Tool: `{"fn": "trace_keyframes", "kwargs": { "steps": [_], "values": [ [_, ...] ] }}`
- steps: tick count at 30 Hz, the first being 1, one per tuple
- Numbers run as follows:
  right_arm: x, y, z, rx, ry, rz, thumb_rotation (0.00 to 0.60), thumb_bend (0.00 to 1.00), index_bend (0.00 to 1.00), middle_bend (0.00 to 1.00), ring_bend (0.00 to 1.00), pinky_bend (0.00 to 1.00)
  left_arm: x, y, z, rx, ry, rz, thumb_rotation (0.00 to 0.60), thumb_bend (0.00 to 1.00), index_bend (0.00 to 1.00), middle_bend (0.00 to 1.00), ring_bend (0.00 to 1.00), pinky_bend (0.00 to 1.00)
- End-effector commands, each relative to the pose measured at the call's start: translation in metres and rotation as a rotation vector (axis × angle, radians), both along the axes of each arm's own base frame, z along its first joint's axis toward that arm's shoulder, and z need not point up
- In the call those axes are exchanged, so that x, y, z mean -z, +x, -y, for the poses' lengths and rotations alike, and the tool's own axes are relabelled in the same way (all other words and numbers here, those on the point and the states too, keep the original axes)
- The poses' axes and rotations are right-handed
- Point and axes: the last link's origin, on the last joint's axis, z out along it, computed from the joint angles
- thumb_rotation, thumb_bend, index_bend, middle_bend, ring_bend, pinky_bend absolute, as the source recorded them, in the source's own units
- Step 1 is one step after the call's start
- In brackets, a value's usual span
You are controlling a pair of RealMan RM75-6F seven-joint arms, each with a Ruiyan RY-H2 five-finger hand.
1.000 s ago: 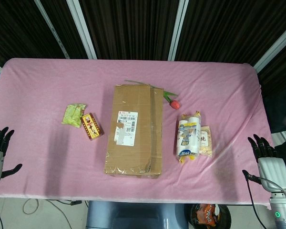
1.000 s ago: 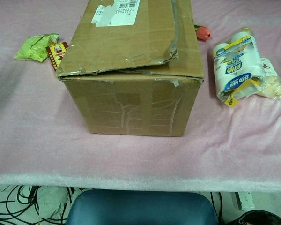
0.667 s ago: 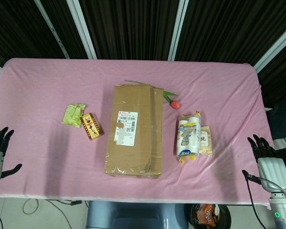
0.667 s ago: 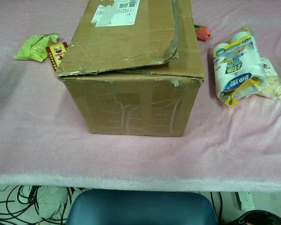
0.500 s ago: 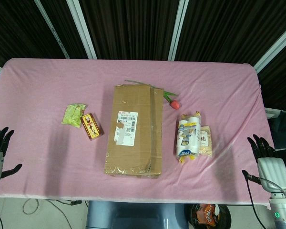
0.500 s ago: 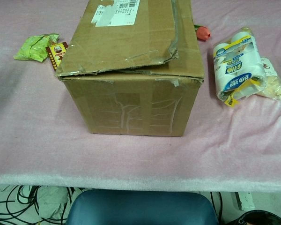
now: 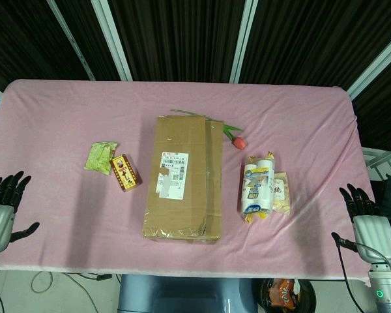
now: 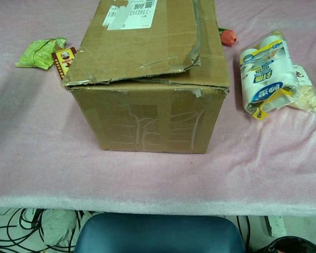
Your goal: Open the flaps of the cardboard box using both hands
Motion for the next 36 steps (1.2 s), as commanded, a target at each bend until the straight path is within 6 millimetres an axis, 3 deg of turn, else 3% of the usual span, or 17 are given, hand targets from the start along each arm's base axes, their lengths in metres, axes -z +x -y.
{"fn": "trace_keyframes", "kwargs": {
  "steps": [1, 7, 14, 24, 36],
  "values": [
    [0.001, 0.000, 0.000, 0.000, 0.001, 0.001, 0.600, 0.23, 0.00, 0.00, 0.00, 0.21, 0.005, 0.022, -0.008, 0.085, -0.042, 0.006, 0.600, 0.09, 0.00, 0.00, 0.00, 0.00],
    [0.000, 0.000, 0.000, 0.003, -0.001, 0.002, 0.600, 0.23, 0.00, 0.00, 0.00, 0.21, 0.026, 0.081, -0.019, 0.248, -0.144, 0.071, 0.600, 0.09, 0.00, 0.00, 0.00, 0.00],
    [0.000, -0.002, 0.000, 0.011, -0.001, 0.007, 0.600, 0.23, 0.00, 0.00, 0.00, 0.21, 0.051, 0.133, -0.016, 0.353, -0.237, 0.139, 0.600, 0.09, 0.00, 0.00, 0.00, 0.00],
    [0.000, -0.003, 0.000, 0.018, 0.004, 0.017, 0.600, 0.23, 0.00, 0.00, 0.00, 0.21, 0.083, 0.176, -0.007, 0.423, -0.302, 0.203, 0.600, 0.13, 0.00, 0.00, 0.00, 0.00],
    [0.001, -0.003, -0.001, 0.021, 0.008, 0.024, 0.600, 0.23, 0.00, 0.00, 0.00, 0.21, 0.119, 0.209, -0.012, 0.443, -0.340, 0.217, 0.600, 0.17, 0.00, 0.00, 0.00, 0.00]
  ]
}}
